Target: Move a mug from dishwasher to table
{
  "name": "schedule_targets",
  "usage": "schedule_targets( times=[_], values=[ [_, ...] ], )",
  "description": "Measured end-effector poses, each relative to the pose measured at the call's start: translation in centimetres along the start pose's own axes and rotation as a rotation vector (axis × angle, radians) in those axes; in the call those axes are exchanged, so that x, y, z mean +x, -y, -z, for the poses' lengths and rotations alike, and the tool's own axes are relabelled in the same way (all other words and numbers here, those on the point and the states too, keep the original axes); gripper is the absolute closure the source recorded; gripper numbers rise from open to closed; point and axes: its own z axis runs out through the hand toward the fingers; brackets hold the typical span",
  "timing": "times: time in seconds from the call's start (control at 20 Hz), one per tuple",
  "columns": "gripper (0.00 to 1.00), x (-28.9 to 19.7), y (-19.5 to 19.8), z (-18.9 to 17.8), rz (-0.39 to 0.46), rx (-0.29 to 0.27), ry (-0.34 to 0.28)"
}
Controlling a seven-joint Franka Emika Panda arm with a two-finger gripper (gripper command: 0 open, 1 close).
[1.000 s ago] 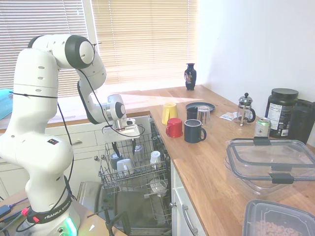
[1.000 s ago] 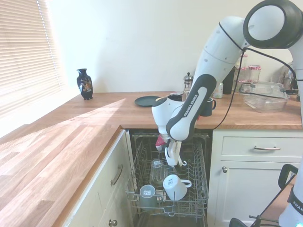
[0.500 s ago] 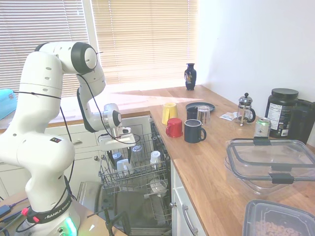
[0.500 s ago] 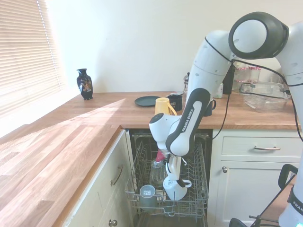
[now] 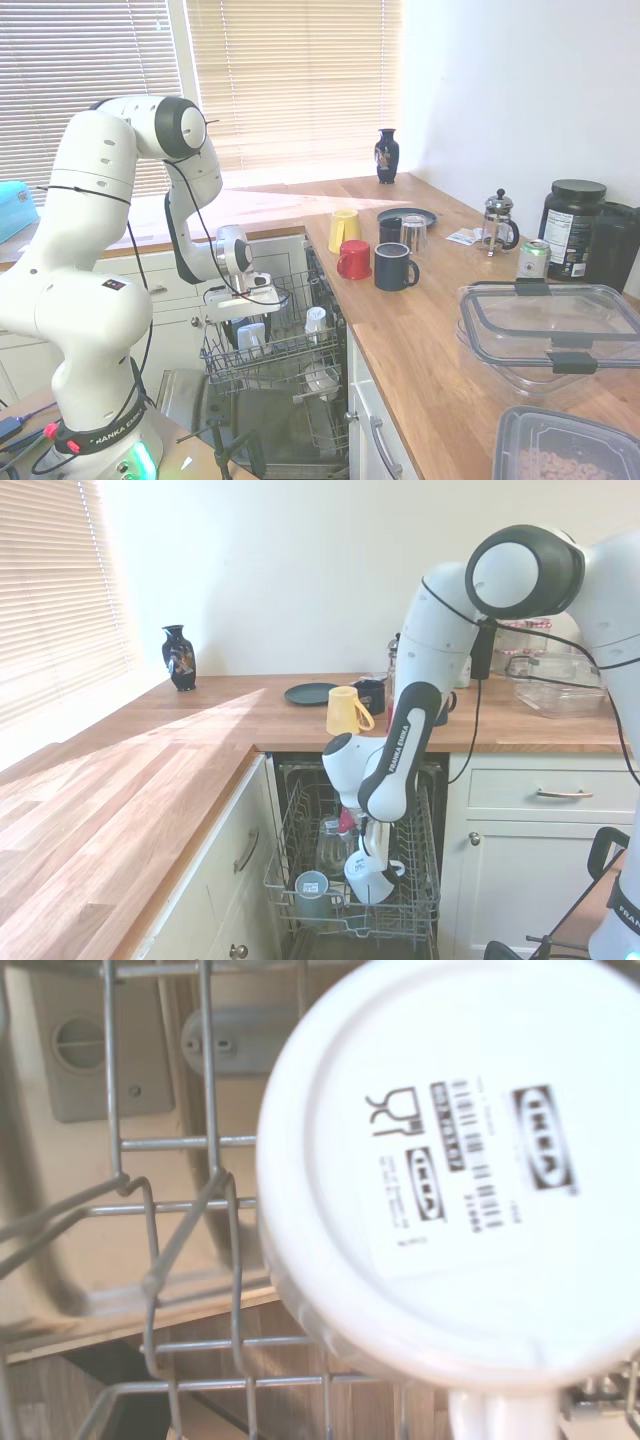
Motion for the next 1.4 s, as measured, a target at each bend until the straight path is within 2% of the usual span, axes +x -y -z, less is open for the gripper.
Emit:
schedule_targets(
  times=[0.25, 0.65, 0.7, 1.0, 1.4],
  values=[
    [0.00, -0.3, 0.5, -1.8, 0.021, -0.008, -0.002],
    [0.00, 0.4, 1.2, -2.2, 0.050, -0.043, -0.016],
    [1.00, 0.5, 1.2, -2.3, 0.051, -0.047, -0.014],
    [1.00, 1.7, 1.3, -2.6, 0.044, -0.091, 0.014],
    [1.00, 2.0, 3.2, -4.0, 0.077, -0.094, 0.024]
  ],
)
